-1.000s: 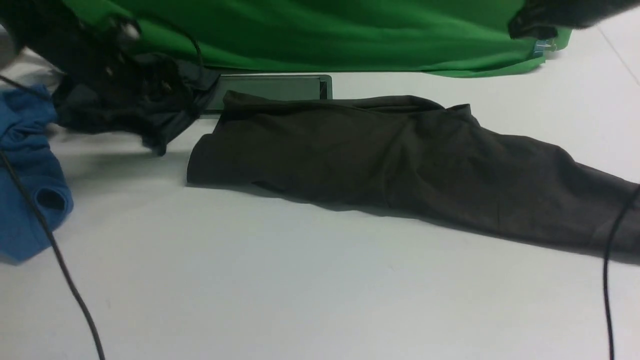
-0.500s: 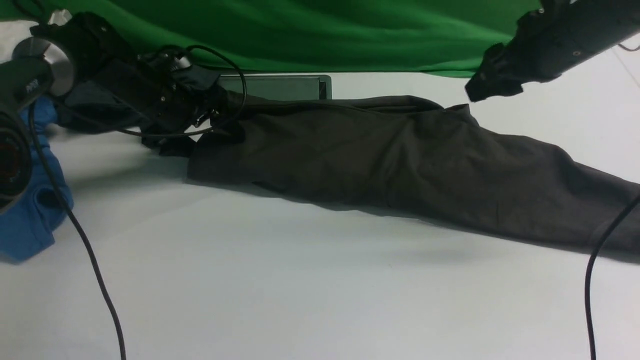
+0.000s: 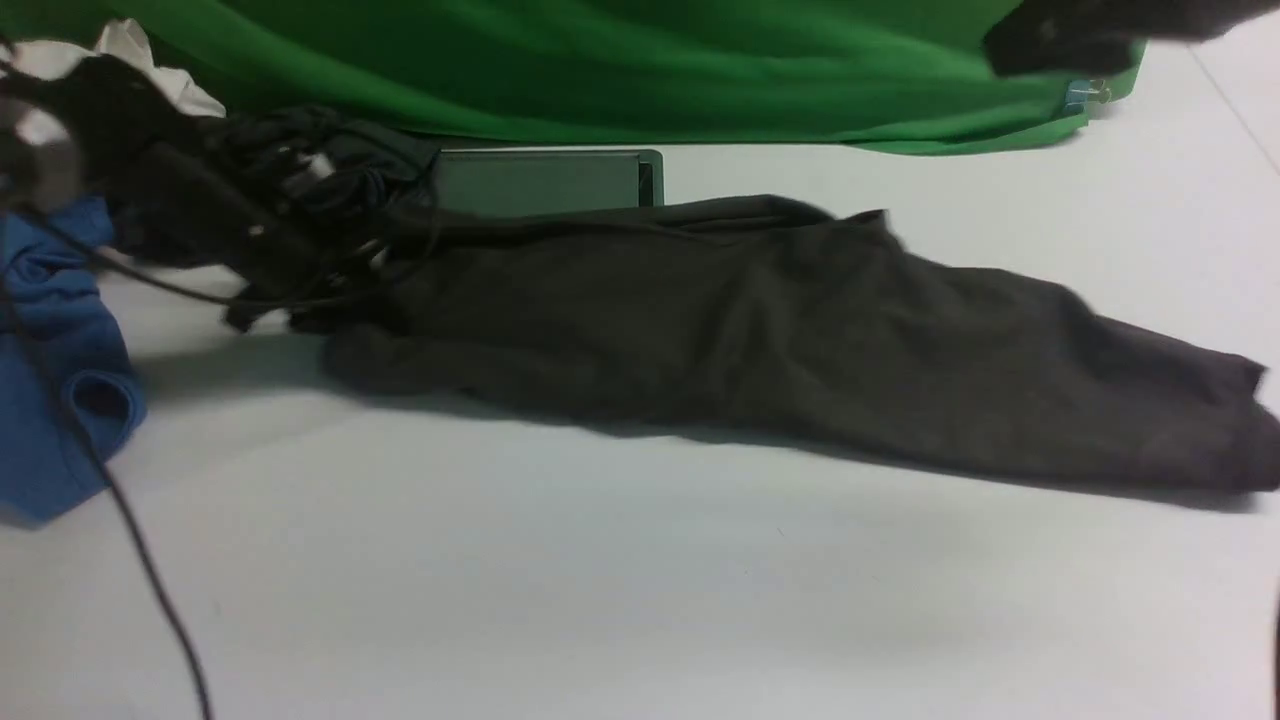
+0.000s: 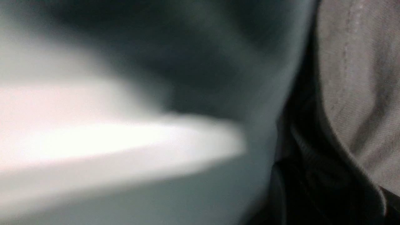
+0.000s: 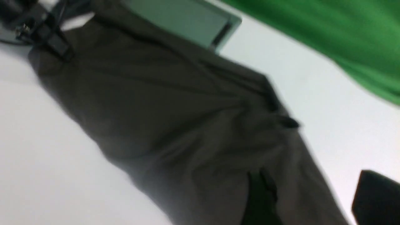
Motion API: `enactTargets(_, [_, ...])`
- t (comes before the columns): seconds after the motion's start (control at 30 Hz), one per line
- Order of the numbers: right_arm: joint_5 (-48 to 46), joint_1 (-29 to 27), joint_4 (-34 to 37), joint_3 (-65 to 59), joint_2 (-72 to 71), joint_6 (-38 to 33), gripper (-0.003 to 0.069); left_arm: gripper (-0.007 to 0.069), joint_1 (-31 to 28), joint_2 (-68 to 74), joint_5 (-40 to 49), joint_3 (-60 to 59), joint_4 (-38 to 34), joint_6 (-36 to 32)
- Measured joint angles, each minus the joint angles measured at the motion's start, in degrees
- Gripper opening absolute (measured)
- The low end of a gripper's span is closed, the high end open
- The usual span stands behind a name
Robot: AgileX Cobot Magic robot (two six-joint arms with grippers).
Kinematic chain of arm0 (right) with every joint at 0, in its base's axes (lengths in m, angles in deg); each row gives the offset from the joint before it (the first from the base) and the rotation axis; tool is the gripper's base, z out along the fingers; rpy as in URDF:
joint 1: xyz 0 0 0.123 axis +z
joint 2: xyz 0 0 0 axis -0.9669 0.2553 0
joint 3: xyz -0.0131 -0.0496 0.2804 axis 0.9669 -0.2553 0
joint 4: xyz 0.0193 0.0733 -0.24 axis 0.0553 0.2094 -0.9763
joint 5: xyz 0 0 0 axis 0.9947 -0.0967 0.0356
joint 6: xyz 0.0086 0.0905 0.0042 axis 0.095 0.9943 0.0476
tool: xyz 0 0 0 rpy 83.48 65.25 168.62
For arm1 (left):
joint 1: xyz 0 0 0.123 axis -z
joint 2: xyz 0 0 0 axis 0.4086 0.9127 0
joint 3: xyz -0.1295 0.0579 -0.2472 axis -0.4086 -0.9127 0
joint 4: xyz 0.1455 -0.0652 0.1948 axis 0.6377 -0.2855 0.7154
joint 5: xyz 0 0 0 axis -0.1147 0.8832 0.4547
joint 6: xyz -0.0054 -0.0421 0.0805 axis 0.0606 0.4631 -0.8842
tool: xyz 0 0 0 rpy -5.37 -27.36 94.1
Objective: Fold a long-sleeved shirt on a white desktop.
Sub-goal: 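Grasp the waist and leg ends of the folded dark trousers and straighten them on the table, then fold the garment over onto itself on the table with the left gripper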
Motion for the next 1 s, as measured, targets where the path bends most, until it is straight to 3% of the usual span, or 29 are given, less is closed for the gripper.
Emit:
enactTargets(0.27, [-0.6,0.0,0.1,-4.4,-7.3,0.1,0.0385,0.0125,-5.7,-16.9,-8.3,-16.7,1.9,-1.7])
enactTargets(0.53, [0.1,0.0,0.1,-5.5,-10.9,1.0,0.0385,0.0125,-6.3,-26.1,-10.1,-13.1,-0.7,-2.9])
enactTargets(0.7, [-0.1,0.0,0.3,-5.5,-11.7,1.6,0.0385,0.0125,4.1,-26.3,-11.8,-3.4,-4.0,-3.0])
enactTargets(0.73, [-0.4,0.0,0.5,-5.5,-11.8,1.6,0.0385,0.0125,10.5,-25.2,-12.7,-0.1,-4.5,-2.7])
enactTargets(0.9, [-1.5,0.0,0.9,-5.5,-11.9,1.7,0.0385,0.0125,26.7,-19.9,-16.7,6.2,-5.3,-2.5])
enactTargets(0.93, [-1.8,0.0,0.9,-5.5,-11.9,1.7,0.0385,0.0125,34.1,-16.8,-19.5,7.6,-5.6,-2.5])
enactTargets(1.0, [-2.2,0.0,1.0,-5.5,-11.9,1.7,0.0385,0.0125,40.9,-12.3,-23.4,8.2,-5.8,-3.6])
